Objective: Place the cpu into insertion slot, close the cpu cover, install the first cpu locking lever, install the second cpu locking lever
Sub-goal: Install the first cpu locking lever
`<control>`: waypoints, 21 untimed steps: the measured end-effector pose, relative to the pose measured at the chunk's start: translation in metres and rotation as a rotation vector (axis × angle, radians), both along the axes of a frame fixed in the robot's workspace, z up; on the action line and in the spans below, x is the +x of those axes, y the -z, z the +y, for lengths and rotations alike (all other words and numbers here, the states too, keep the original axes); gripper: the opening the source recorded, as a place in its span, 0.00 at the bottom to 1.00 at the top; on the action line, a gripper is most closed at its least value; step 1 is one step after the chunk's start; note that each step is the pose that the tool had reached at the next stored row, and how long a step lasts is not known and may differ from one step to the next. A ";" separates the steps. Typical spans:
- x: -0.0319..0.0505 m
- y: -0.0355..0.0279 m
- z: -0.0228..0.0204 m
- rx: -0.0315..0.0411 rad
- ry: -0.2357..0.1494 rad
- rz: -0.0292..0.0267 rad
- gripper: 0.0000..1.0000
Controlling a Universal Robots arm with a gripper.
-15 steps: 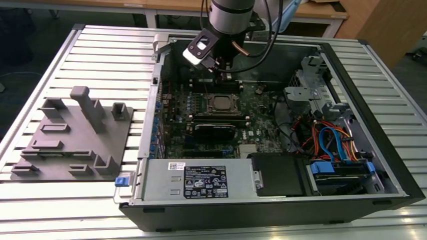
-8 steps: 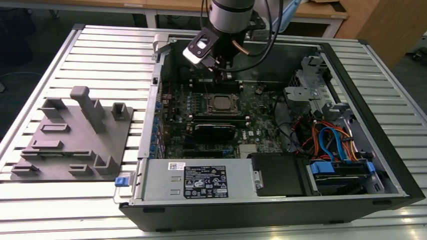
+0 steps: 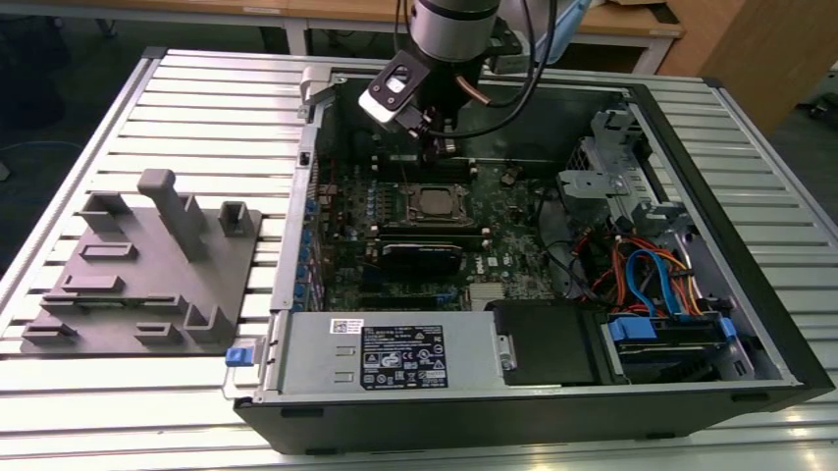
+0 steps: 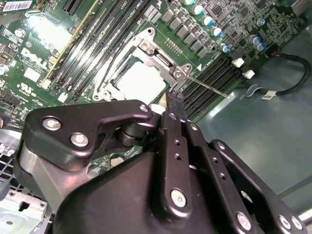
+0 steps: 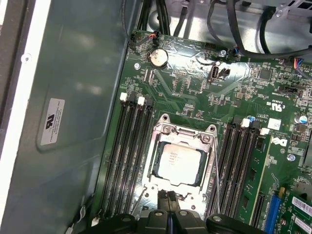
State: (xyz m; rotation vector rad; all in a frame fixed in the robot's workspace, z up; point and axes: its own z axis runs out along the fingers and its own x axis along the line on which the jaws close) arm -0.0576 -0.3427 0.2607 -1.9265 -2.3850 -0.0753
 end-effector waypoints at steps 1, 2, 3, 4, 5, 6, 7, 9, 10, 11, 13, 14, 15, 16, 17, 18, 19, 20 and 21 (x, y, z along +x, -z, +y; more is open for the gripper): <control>-0.0001 0.0000 0.0000 0.0000 -0.003 0.0001 0.11; -0.0002 -0.0001 0.0000 0.0000 -0.009 0.0001 0.11; -0.0002 -0.0001 0.0000 0.0000 -0.019 0.0001 0.11; -0.0002 0.0000 0.0000 0.0000 -0.033 0.0001 0.11; -0.0002 0.0001 0.0000 0.0000 -0.048 0.0001 0.11; -0.0002 0.0001 0.0000 0.0000 -0.067 0.0001 0.11; -0.0002 0.0002 0.0000 0.0000 -0.084 0.0000 0.11; -0.0002 0.0003 0.0000 0.0000 -0.113 0.0001 0.11; -0.0003 0.0003 0.0000 -0.0001 -0.124 0.0001 0.11; -0.0002 0.0003 0.0000 0.0000 -0.133 0.0001 0.11; -0.0002 0.0003 0.0000 0.0001 -0.145 0.0000 0.11; -0.0002 0.0003 0.0000 0.0001 -0.148 0.0001 0.11; -0.0003 0.0003 0.0000 0.0000 -0.150 0.0001 0.11; -0.0003 0.0003 0.0000 0.0000 -0.152 0.0001 0.11; -0.0003 0.0003 0.0000 0.0001 -0.153 0.0000 0.11; -0.0003 0.0003 0.0000 0.0001 -0.153 0.0000 0.11; -0.0003 0.0003 0.0000 0.0001 -0.154 0.0000 0.11; -0.0003 0.0003 0.0000 0.0000 -0.156 0.0001 0.11; -0.0003 0.0003 0.0000 0.0001 -0.156 0.0001 0.11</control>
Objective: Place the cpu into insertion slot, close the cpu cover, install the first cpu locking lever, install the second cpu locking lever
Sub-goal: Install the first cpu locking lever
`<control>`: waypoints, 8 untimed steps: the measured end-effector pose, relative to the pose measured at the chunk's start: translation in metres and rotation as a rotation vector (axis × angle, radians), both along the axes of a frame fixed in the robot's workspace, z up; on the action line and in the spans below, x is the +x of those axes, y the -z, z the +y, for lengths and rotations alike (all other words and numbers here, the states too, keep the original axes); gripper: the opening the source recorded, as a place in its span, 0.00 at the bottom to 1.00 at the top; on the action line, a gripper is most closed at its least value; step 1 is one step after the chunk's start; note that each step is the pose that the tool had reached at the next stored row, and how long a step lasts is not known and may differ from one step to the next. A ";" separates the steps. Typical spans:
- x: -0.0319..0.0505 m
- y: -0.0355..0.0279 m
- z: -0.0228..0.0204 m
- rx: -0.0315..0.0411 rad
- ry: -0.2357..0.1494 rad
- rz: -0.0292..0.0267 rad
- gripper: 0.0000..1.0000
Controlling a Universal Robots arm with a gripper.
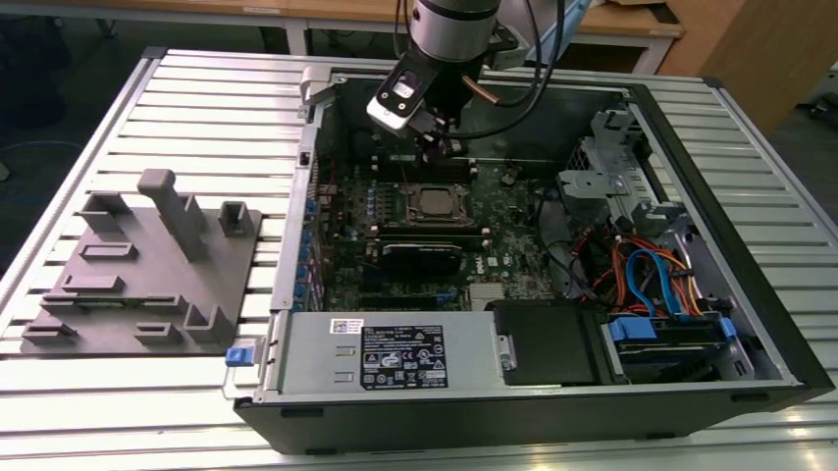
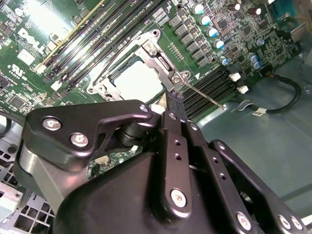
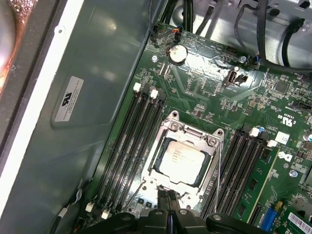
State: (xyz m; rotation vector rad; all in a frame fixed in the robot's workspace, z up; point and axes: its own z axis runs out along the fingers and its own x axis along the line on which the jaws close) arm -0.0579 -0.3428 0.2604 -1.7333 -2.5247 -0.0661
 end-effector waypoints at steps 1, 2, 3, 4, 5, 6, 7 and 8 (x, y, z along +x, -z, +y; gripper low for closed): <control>0.0000 0.0000 0.0000 0.0000 0.000 0.0000 0.11; 0.0000 0.0000 0.0000 0.0000 0.000 0.0000 0.11; 0.0000 0.0000 0.0000 0.0000 0.000 0.0000 0.11; 0.0000 0.0000 0.0000 0.0000 0.000 0.0000 0.11; 0.0000 0.0000 0.0000 0.0001 0.000 0.0000 0.11; 0.0000 0.0000 0.0000 0.0000 0.000 0.0000 0.11; 0.0000 0.0000 0.0000 0.0000 0.000 0.0000 0.11; 0.0000 0.0000 0.0000 0.0000 -0.001 0.0000 0.11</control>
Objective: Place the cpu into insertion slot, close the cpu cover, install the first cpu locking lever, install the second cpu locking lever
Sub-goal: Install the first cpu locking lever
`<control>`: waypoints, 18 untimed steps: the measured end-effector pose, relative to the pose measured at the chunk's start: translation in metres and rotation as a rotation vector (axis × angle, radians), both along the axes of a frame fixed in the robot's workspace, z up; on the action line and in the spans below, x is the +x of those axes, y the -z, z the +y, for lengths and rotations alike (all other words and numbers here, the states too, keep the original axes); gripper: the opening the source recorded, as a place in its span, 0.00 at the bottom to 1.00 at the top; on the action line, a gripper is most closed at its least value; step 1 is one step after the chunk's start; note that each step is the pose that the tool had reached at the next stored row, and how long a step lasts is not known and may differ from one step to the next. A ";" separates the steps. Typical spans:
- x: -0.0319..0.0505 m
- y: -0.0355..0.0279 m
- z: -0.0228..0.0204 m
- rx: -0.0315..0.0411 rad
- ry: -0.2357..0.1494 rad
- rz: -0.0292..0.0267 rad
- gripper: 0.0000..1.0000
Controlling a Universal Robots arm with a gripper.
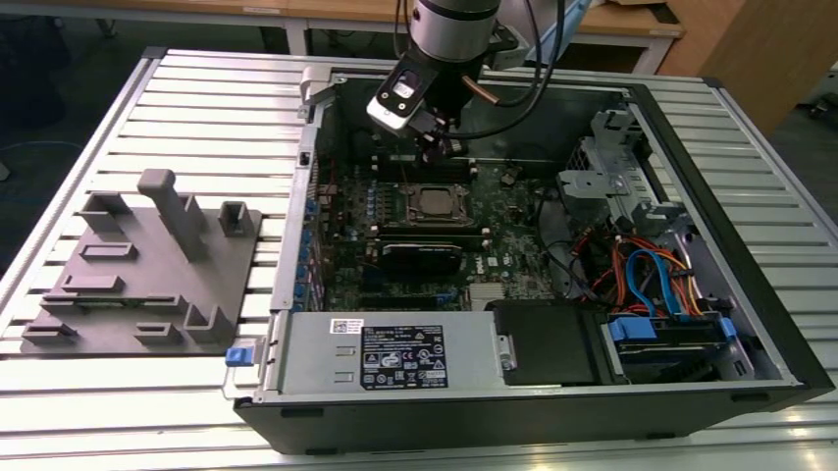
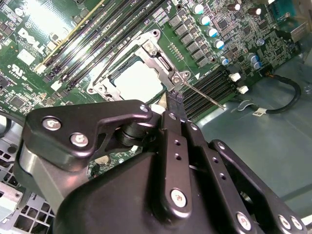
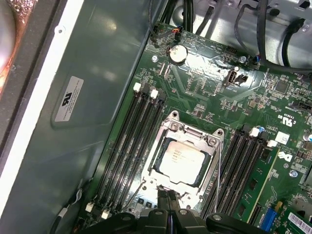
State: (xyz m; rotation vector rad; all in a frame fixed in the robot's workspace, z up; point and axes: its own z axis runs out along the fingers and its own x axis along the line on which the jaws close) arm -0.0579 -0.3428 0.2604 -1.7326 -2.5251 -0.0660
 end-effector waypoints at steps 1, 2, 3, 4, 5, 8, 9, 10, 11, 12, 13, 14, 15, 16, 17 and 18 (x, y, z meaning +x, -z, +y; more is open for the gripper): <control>0.0000 0.0000 0.0000 0.0000 -0.001 0.0001 0.11; 0.0000 0.0000 0.0000 0.0000 -0.003 0.0000 0.11; 0.0000 0.0000 0.0000 0.0000 -0.008 0.0000 0.11; -0.0001 0.0000 0.0000 0.0001 -0.016 0.0000 0.11; -0.0002 0.0000 0.0000 0.0000 -0.025 0.0000 0.11; -0.0003 0.0001 0.0000 0.0001 -0.066 -0.0001 0.11; -0.0002 0.0000 0.0000 0.0000 -0.082 0.0000 0.11; -0.0002 0.0001 0.0000 0.0001 -0.099 0.0000 0.11; -0.0002 0.0001 0.0000 0.0000 -0.115 0.0000 0.11; -0.0002 0.0001 0.0000 0.0001 -0.133 0.0000 0.11; -0.0002 0.0001 0.0000 0.0001 -0.149 0.0000 0.11; -0.0002 0.0001 0.0000 0.0000 -0.162 0.0000 0.11; -0.0002 0.0001 0.0000 0.0000 -0.173 0.0000 0.11; -0.0004 0.0000 0.0000 -0.0001 -0.181 -0.0001 0.11; -0.0007 0.0000 0.0000 -0.0001 -0.188 -0.0004 0.11; -0.0011 0.0000 0.0000 -0.0002 -0.192 -0.0011 0.11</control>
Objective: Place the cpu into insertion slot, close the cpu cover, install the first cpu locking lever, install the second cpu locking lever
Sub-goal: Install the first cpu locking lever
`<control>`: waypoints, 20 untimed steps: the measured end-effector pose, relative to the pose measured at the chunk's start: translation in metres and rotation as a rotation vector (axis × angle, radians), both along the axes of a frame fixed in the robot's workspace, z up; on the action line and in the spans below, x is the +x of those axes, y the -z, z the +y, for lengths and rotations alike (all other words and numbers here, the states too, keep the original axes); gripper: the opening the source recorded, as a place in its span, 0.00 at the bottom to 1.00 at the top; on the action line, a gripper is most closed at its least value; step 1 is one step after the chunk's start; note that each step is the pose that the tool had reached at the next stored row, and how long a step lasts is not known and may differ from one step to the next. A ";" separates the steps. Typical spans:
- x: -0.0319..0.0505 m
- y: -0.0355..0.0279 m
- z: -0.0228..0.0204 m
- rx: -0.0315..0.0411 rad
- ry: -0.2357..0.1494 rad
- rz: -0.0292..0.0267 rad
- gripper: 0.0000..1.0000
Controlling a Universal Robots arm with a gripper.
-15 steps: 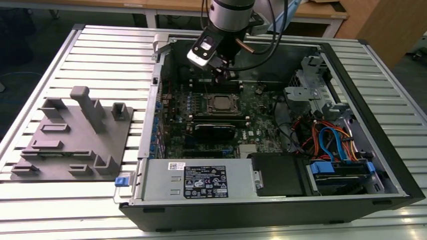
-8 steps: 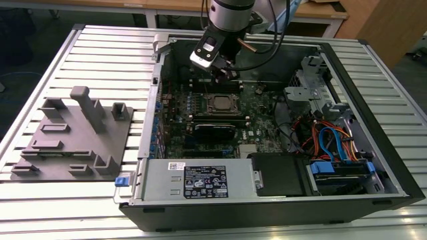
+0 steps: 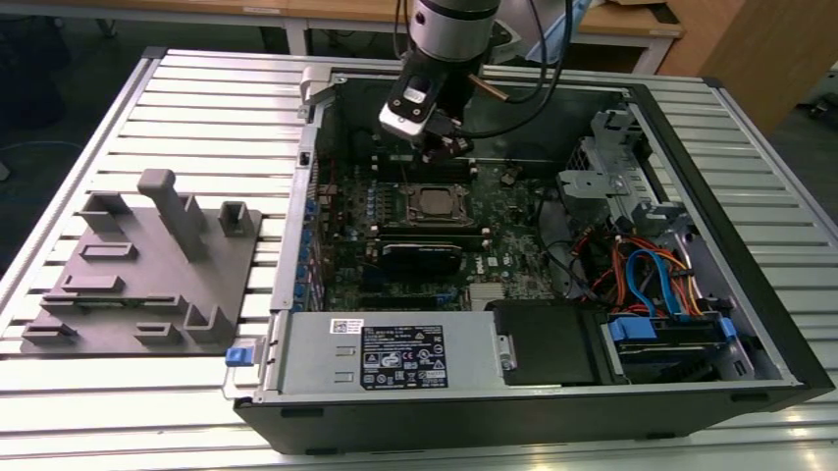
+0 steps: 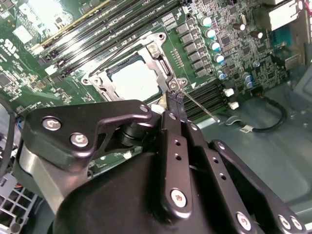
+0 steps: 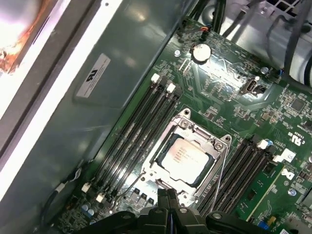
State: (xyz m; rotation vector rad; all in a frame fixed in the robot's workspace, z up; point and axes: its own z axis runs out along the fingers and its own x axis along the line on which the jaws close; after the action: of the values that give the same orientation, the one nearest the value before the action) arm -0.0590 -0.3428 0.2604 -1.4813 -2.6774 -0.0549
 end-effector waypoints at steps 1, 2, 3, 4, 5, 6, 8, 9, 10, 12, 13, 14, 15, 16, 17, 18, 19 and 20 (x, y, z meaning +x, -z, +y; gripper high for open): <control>-0.0005 0.0000 0.0000 0.0000 -0.004 -0.0010 0.11; -0.0011 0.0001 0.0000 0.0001 -0.007 -0.0021 0.11; -0.0017 0.0001 -0.0001 0.0001 -0.011 -0.0030 0.11; -0.0024 0.0001 -0.0001 0.0002 -0.013 -0.0036 0.11; -0.0030 0.0001 -0.0001 0.0001 -0.015 -0.0042 0.11; -0.0033 0.0001 -0.0001 0.0001 -0.017 -0.0044 0.11; -0.0033 0.0001 -0.0001 0.0001 -0.017 -0.0044 0.11; -0.0033 0.0001 -0.0001 0.0001 -0.017 -0.0045 0.11; -0.0033 0.0001 -0.0001 0.0001 -0.018 -0.0045 0.11; -0.0033 0.0001 -0.0001 0.0001 -0.018 -0.0045 0.11; -0.0033 0.0001 -0.0001 0.0001 -0.018 -0.0044 0.11; -0.0033 0.0000 -0.0001 0.0001 -0.018 -0.0044 0.11; -0.0033 0.0001 -0.0001 0.0001 -0.018 -0.0044 0.11; -0.0033 0.0001 -0.0001 0.0001 -0.018 -0.0044 0.11; -0.0033 0.0000 -0.0001 0.0001 -0.018 -0.0044 0.11; -0.0033 0.0001 -0.0001 0.0001 -0.018 -0.0044 0.11; -0.0033 0.0001 -0.0001 0.0001 -0.018 -0.0044 0.11; -0.0033 0.0001 -0.0001 0.0001 -0.018 -0.0044 0.11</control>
State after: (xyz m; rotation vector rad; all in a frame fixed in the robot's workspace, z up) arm -0.0623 -0.3429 0.2603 -1.4587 -2.6937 -0.0573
